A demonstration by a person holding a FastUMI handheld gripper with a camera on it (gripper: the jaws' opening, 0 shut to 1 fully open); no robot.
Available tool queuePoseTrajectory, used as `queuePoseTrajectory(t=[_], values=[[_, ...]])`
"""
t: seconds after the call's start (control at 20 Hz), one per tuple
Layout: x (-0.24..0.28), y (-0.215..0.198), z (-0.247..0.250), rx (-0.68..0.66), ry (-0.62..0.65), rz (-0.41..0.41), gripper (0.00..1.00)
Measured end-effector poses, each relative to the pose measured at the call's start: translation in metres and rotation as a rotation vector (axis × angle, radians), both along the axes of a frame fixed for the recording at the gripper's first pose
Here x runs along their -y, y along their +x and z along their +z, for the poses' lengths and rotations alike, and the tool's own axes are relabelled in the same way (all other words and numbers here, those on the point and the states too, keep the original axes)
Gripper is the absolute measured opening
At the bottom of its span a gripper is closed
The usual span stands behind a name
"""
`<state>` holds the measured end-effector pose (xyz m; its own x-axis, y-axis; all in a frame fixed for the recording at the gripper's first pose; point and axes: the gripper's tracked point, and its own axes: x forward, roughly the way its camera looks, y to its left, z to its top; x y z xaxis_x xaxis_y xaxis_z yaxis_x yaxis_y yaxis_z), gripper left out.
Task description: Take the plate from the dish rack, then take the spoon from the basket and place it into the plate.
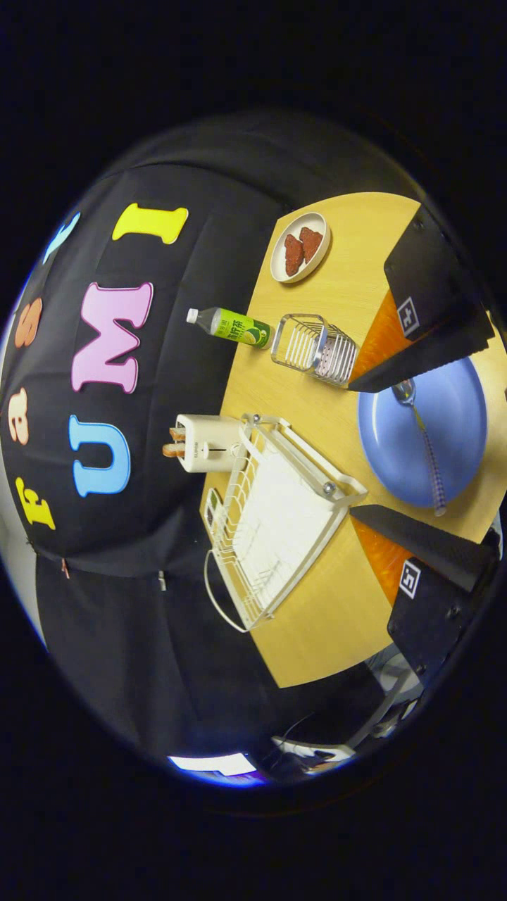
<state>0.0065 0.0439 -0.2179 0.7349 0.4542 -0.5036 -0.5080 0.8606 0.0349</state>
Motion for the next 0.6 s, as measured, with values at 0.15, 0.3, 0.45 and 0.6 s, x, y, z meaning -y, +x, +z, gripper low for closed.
queuePoseTrajectory(t=[0.15, 0.3, 0.45, 0.6], values=[[0.008, 0.009, 0.023, 0.014, 0.053, -0.085, 0.98], [0.015, 0.019, 0.061, 0.071, 0.085, -0.147, 0.98], [0.025, 0.021, 0.108, 0.147, 0.115, -0.216, 0.98], [0.036, 0.016, 0.163, 0.257, 0.126, -0.268, 0.98]])
